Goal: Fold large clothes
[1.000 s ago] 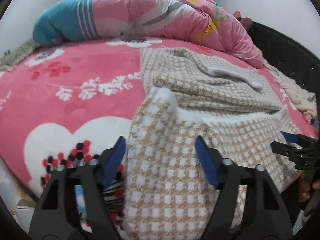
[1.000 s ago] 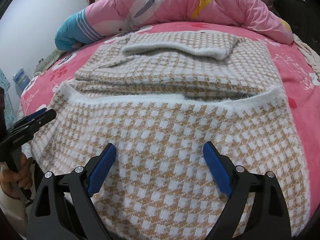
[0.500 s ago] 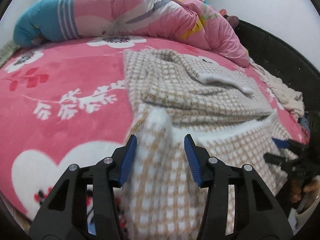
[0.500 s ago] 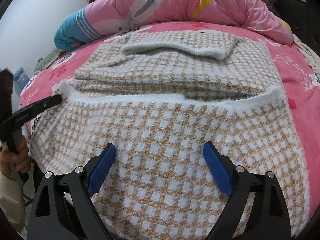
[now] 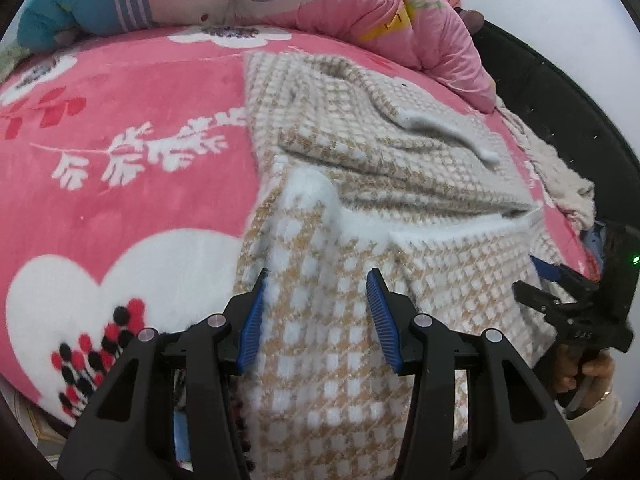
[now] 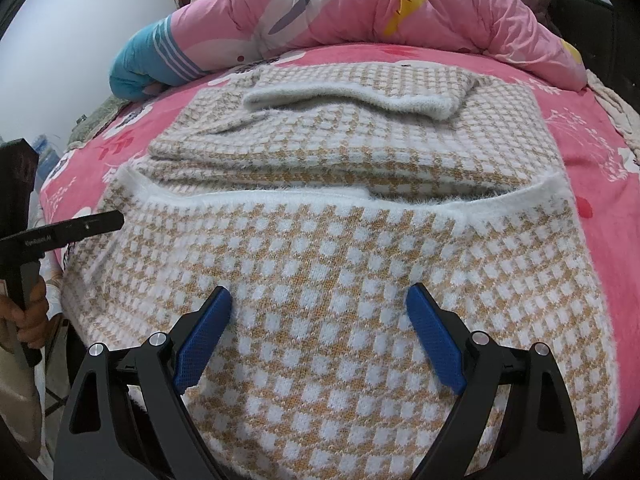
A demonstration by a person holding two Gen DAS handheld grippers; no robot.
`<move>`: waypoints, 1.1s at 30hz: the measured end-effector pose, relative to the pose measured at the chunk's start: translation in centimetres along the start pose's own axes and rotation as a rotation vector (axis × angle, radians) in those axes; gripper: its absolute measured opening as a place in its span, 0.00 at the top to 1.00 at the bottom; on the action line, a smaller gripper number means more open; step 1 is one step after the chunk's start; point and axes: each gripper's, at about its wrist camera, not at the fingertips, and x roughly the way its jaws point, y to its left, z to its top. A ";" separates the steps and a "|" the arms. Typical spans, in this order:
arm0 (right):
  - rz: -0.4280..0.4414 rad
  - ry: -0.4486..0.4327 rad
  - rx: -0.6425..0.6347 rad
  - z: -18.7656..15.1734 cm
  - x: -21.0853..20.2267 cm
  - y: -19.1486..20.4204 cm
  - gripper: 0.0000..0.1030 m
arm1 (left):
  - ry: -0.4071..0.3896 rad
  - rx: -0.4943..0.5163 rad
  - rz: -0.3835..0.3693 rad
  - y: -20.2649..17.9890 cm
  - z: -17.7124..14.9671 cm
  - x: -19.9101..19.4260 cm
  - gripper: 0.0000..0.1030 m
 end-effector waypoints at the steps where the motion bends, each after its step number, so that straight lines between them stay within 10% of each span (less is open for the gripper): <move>1: 0.001 0.002 0.000 0.0 0.0 0.0 0.16 | -0.002 0.020 0.036 -0.6 -0.2 0.0 0.56; 10: -0.036 -0.109 0.067 -0.1 -5.1 -4.3 0.25 | -0.020 0.168 0.317 -5.0 -1.4 1.2 0.56; 18: -0.121 -0.149 0.188 2.2 -6.5 -11.9 0.41 | -0.031 0.152 0.343 -4.9 -1.5 1.1 0.57; 33: -0.086 0.000 0.194 1.2 -3.3 -13.2 0.48 | -0.028 0.160 0.362 -5.3 -1.5 1.4 0.57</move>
